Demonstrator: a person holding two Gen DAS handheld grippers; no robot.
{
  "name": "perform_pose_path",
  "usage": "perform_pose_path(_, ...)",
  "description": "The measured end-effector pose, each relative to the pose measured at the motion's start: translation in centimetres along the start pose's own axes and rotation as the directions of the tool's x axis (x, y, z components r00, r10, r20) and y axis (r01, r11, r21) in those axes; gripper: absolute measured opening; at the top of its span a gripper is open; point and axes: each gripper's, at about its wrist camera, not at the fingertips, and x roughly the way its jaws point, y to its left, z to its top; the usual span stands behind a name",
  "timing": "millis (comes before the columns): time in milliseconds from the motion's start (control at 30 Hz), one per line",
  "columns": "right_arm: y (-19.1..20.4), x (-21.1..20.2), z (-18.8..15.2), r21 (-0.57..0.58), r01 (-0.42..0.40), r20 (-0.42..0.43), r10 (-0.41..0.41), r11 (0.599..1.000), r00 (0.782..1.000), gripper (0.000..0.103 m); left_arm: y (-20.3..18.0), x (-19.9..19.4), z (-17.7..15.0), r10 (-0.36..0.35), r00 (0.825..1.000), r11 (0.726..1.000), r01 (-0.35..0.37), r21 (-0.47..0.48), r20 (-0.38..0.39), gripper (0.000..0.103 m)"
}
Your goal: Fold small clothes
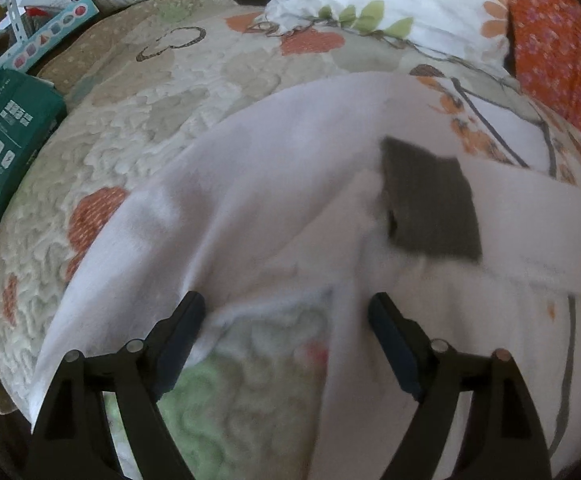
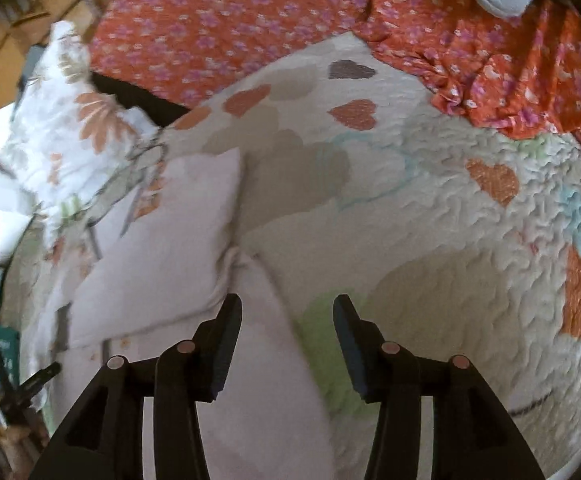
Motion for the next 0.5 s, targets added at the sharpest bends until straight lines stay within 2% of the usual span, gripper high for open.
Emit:
perform_pose_path(100, 1.8, 0.4, -1.2, -0.008, -0.044, -0.021, 0.044, 0.999, 0.999, 0.059, 0.8, -1.8, -1.8, 0.01, 1.0, 1.0, -0.01, -0.004, 0.01, 0.083)
perform_pose_path(200, 4.0, 1.6, -2.2, -0.011, -0.093, -0.066, 0.092, 0.996, 0.994, 0.059, 3.9, -4.3, -3.0, -0.089, 0.996, 0.988, 0.092, -0.123, 0.026, 0.083)
perform_pose_path(267, 5.4, 2.1, -2.9, -0.041, -0.111, -0.086, 0.108, 0.993, 0.99, 0.059, 6.8, -6.0, -3.6, -0.117, 0.991, 0.969, 0.129, -0.212, 0.068, 0.083)
perform_pose_path(367, 7.6, 2.4, -3.9, -0.108, -0.126, -0.101, 0.115, 0.986, 0.988, 0.059, 11.9, -7.6, -4.4, -0.058, 0.993, 0.943, 0.089, -0.322, 0.106, 0.083)
perform_pose_path(433, 8.5, 2.5, -4.3, -0.141, -0.13, -0.108, 0.116, 0.981, 0.987, 0.059, 15.4, -8.0, -4.9, -0.017, 0.995, 0.919, 0.053, -0.391, 0.094, 0.083)
perform_pose_path(500, 9.1, 2.6, -4.7, -0.158, -0.137, -0.115, 0.12, 0.978, 0.986, 0.06, 17.9, -8.2, -5.6, -0.01, 0.996, 0.893, 0.047, -0.447, 0.083, 0.083)
